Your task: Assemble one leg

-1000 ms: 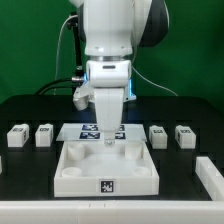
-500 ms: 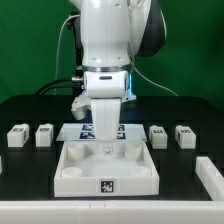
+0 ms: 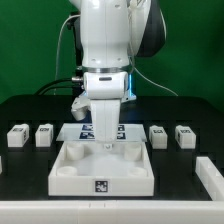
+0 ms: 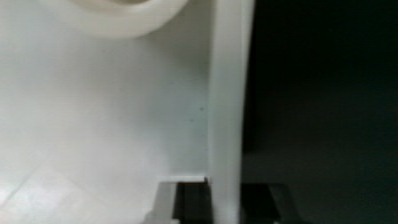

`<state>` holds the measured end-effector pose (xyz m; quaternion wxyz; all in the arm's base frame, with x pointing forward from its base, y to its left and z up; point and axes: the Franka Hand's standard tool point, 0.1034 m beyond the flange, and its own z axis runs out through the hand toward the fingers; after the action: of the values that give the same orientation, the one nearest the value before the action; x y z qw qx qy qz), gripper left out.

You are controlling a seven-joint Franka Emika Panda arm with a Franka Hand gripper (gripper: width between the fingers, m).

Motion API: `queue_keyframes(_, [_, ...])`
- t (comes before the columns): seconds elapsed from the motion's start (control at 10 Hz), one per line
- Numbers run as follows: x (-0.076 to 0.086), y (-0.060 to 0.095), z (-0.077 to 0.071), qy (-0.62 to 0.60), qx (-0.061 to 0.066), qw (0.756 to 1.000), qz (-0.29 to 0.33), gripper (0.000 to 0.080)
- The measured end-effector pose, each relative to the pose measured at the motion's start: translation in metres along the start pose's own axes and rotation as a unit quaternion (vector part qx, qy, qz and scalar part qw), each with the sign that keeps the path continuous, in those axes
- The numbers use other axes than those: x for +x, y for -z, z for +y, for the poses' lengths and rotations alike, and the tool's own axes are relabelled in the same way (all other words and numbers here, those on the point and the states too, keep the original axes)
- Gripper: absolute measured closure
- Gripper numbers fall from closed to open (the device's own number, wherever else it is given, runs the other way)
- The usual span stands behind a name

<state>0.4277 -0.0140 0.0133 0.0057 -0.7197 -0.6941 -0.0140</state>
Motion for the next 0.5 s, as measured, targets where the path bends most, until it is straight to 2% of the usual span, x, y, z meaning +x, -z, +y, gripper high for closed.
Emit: queue_keyframes(0.5, [-0.0001, 0.0, 0.0, 0.0, 0.0, 1.0, 0.0, 0.0741])
